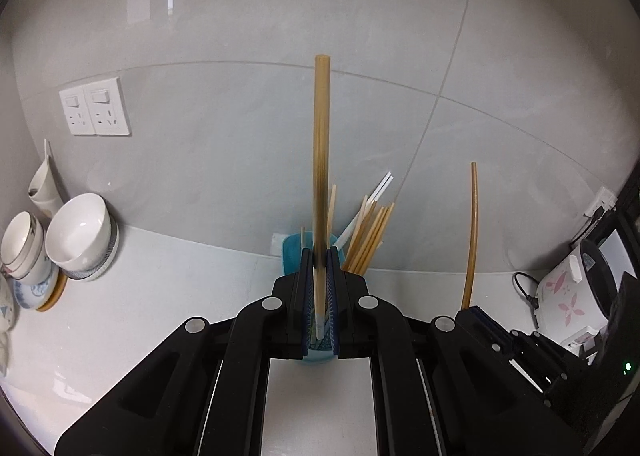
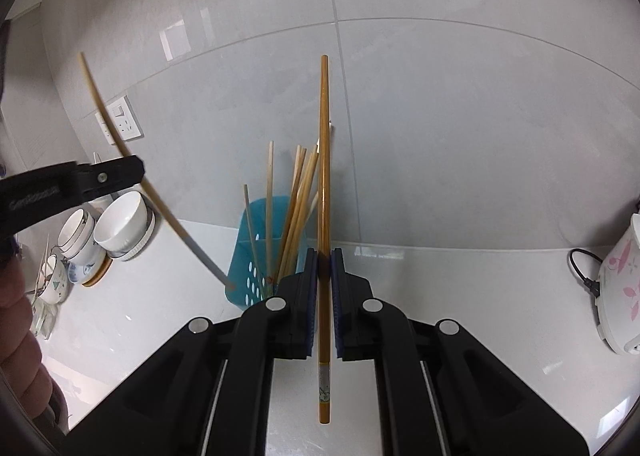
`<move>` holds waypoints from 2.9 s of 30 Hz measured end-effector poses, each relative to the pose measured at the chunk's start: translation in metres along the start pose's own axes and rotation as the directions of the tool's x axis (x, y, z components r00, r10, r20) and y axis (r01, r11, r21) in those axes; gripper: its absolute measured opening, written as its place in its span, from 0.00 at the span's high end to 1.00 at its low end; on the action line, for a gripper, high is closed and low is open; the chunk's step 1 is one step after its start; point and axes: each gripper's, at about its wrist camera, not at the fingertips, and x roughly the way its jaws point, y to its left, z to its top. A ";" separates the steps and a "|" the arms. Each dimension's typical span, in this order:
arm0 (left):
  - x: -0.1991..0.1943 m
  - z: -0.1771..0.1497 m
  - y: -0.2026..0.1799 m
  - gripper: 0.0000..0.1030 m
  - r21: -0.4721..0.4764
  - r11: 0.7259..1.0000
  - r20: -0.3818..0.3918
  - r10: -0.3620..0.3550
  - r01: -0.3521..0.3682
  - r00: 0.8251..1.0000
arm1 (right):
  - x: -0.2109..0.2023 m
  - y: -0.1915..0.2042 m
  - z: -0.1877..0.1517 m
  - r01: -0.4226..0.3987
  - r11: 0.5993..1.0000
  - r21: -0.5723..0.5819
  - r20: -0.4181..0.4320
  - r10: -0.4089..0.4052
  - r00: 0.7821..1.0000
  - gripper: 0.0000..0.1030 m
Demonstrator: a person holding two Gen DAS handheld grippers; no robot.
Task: Organize utensils
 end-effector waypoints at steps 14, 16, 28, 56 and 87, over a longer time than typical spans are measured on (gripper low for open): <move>0.084 -0.006 0.004 0.94 0.021 1.000 -0.125 0.007 -0.004 0.992 | 0.037 -0.004 0.005 -0.001 1.000 0.016 -0.031 0.001 1.000 0.94; 0.094 -0.008 0.004 0.94 0.025 1.000 -0.141 0.006 -0.002 0.990 | 0.044 -0.005 0.004 -0.001 1.000 0.018 -0.040 0.002 0.999 0.94; 0.089 -0.013 0.016 0.64 0.042 0.999 -0.108 0.031 -0.027 0.994 | 0.060 0.002 0.013 -0.032 0.999 0.011 -0.042 0.033 0.999 0.94; 0.080 -0.045 0.080 0.06 -0.024 0.995 -0.095 0.099 -0.101 0.991 | 0.100 0.034 0.021 -0.126 0.992 0.020 0.119 0.123 0.985 0.94; 0.037 -0.061 0.065 0.06 -0.025 0.997 -0.037 0.069 -0.070 0.997 | 0.027 0.025 0.004 -0.051 0.996 -0.077 0.040 0.054 0.998 0.20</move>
